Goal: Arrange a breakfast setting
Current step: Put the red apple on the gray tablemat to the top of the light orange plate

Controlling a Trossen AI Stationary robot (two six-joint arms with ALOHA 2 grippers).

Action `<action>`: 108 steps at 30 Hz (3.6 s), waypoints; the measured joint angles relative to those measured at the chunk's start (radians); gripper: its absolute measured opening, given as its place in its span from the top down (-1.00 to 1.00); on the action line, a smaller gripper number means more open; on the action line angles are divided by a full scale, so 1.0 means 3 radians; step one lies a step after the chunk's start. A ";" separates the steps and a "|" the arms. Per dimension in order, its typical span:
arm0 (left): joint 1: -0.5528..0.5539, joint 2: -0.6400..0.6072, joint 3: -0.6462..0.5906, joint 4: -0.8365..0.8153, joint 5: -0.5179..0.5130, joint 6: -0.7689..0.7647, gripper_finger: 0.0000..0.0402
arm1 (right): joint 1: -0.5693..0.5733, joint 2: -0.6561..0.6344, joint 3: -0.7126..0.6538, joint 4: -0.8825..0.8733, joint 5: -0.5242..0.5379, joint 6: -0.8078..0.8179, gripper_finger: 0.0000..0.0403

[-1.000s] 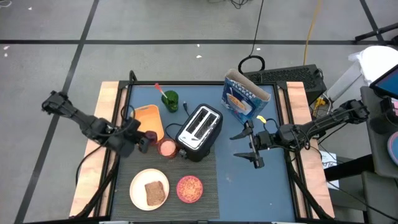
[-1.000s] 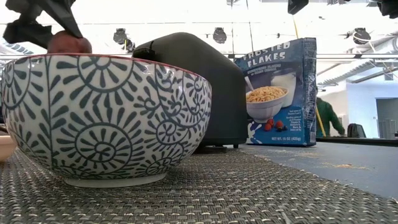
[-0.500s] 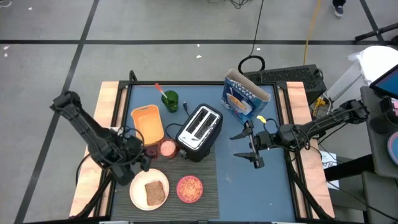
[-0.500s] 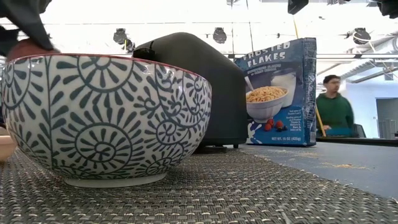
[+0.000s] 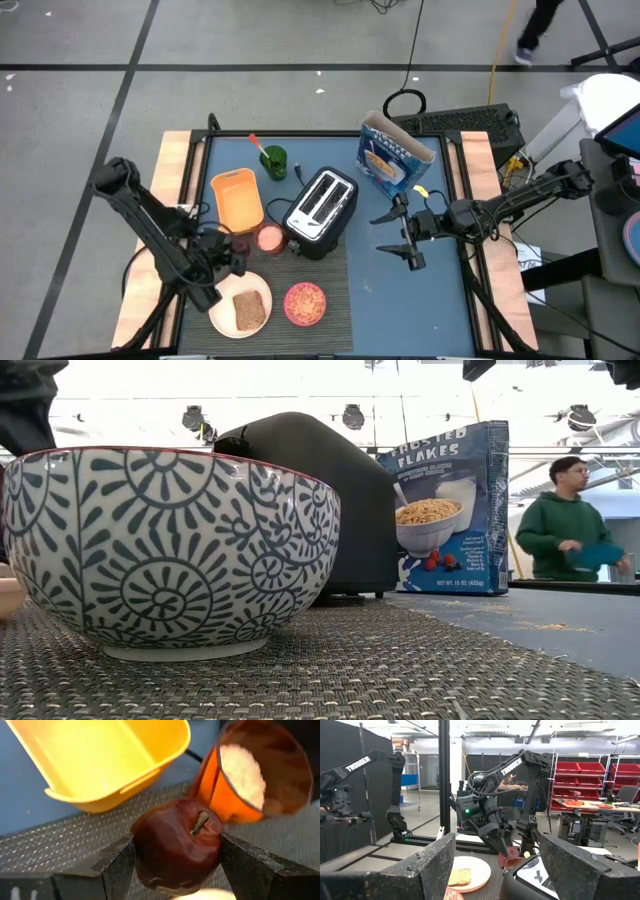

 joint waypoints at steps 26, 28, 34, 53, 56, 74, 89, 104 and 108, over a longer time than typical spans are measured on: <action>0.0137 0.0780 0.0000 0.0228 -0.0265 -0.0314 -0.33 | 0.0000 0.0001 0.0000 -0.0003 0.0000 0.0000 -0.38; 0.0166 0.0856 0.0000 0.0235 -0.0268 -0.0315 -0.33 | 0.0001 0.0000 -0.0001 -0.0002 0.0000 0.0000 -0.38; 0.0203 0.0920 0.0000 0.0234 -0.0277 -0.0302 -0.33 | 0.0000 0.0000 0.0000 -0.0003 0.0000 0.0000 -0.38; 0.0203 0.0921 0.0001 0.0233 -0.0249 -0.0127 -0.33 | 0.0000 0.0000 0.0001 -0.0003 0.0000 0.0000 -0.38; 0.0203 0.0921 0.0001 0.0237 -0.0245 -0.0129 -0.33 | 0.0001 0.0000 0.0000 -0.0003 0.0000 0.0000 -0.38; 0.0203 0.0921 0.0001 0.0334 -0.0239 -0.0121 -0.33 | 0.0000 0.0001 0.0001 -0.0003 0.0001 0.0000 -0.38; 0.0203 0.0930 0.0001 0.0405 -0.0163 -0.0056 -0.65 | 0.0000 0.0001 0.0000 -0.0003 0.0001 0.0000 -0.38; 0.0203 0.0926 0.0001 0.0385 -0.0158 0.0211 -0.66 | 0.0000 0.0000 0.0001 -0.0003 0.0000 0.0000 -0.38; 0.0203 0.0926 0.0001 0.0385 -0.0163 0.0219 -0.66 | -0.0001 0.0000 0.0001 -0.0003 0.0001 0.0000 -0.38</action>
